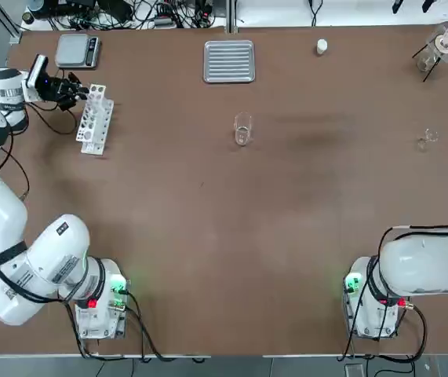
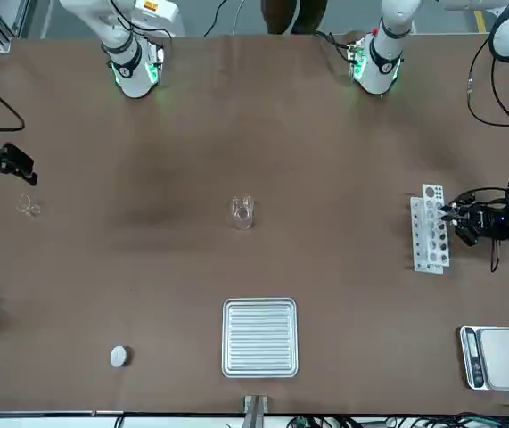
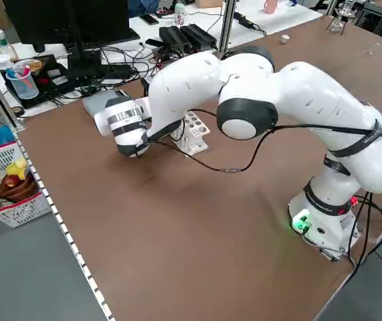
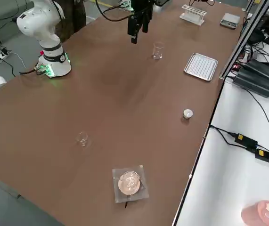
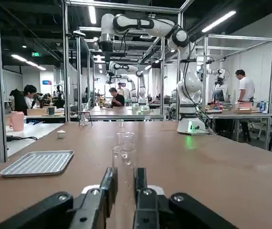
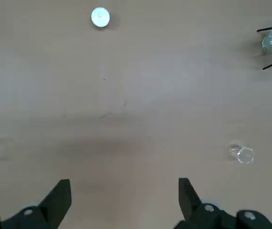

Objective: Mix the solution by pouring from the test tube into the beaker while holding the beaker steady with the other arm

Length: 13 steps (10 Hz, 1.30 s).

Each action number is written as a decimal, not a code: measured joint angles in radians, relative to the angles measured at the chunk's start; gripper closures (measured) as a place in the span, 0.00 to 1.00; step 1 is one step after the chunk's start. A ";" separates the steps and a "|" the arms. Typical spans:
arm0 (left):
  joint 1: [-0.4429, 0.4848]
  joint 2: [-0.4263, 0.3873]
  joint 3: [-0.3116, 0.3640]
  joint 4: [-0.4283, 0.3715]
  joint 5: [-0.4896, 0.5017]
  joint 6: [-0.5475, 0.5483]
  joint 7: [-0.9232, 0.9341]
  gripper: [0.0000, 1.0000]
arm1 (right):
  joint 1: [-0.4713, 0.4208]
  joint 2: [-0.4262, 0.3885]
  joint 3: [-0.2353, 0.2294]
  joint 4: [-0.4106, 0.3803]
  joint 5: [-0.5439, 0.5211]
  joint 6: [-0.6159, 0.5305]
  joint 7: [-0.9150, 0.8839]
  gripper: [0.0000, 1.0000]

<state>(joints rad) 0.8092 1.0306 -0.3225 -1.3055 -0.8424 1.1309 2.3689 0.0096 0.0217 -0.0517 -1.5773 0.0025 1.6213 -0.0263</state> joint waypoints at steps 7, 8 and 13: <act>-0.017 0.001 0.011 0.000 0.033 0.024 0.042 0.78 | 0.013 -0.040 0.002 -0.006 0.000 -0.047 0.006 0.00; -0.017 0.001 0.011 0.000 0.041 0.032 0.055 0.78 | 0.016 -0.043 0.007 -0.005 0.000 -0.056 0.007 0.00; -0.026 0.002 0.012 -0.001 0.074 0.058 0.089 0.78 | 0.015 -0.046 0.018 -0.004 0.000 -0.063 0.013 0.00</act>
<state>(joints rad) 0.7828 1.0325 -0.3110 -1.3066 -0.7683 1.1891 2.4584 0.0244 -0.0246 -0.0336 -1.5816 0.0023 1.5587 -0.0133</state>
